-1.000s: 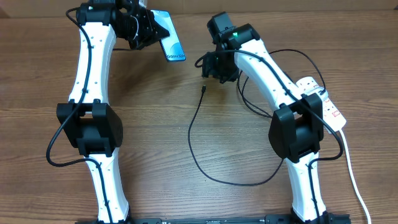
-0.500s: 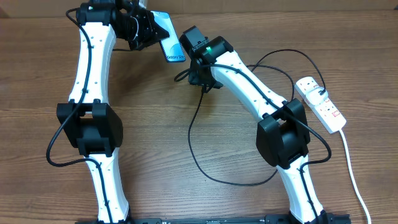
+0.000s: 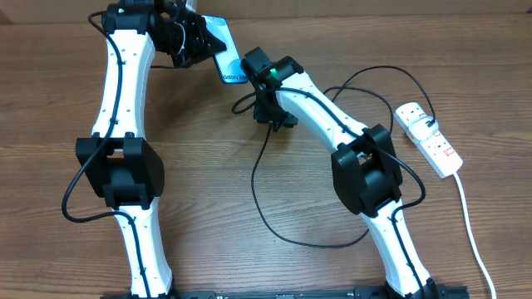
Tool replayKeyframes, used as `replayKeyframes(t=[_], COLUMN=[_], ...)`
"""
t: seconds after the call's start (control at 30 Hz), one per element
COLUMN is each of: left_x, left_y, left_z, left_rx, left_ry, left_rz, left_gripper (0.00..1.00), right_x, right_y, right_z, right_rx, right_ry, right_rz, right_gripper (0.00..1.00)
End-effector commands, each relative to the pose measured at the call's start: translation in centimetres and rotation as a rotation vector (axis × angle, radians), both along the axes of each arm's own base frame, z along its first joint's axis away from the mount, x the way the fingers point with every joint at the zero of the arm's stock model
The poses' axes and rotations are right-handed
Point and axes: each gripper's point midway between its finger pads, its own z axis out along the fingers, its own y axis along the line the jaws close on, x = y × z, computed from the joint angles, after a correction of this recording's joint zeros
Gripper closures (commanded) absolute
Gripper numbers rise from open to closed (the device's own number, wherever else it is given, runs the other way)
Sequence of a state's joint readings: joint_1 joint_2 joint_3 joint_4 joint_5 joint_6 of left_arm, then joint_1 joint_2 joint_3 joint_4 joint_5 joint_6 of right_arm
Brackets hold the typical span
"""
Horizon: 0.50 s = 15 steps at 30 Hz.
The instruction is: Plug charger to phone and switch on socket
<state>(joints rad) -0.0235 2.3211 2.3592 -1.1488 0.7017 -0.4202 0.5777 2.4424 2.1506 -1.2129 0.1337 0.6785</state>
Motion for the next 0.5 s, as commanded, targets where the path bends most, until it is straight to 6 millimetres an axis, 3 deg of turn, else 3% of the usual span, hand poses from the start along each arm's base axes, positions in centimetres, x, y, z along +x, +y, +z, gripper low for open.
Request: replayKeyframes(t=[0.0, 0.27, 0.47], left_x=[-0.1, -0.1, -0.1], left_y=[0.1, 0.1, 0.1], left_z=[2.7, 2.7, 2.7], left_rx=[-0.023, -0.023, -0.022], left_ry=[-0.048, -0.048, -0.051], left_rz=[0.006, 0.006, 0.004], left_gripper=[0.96, 0.96, 0.96], right_x=[0.0, 0.0, -0.8], right_y=[0.2, 0.3, 0.7], right_z=[-1.0, -1.4, -3.4], right_rx=[0.004, 0.004, 0.023], right_ry=[0.017, 0.019, 0.081], right_rz=[-0.005, -0.005, -0.001], right_gripper=[0.58, 0.58, 0.6])
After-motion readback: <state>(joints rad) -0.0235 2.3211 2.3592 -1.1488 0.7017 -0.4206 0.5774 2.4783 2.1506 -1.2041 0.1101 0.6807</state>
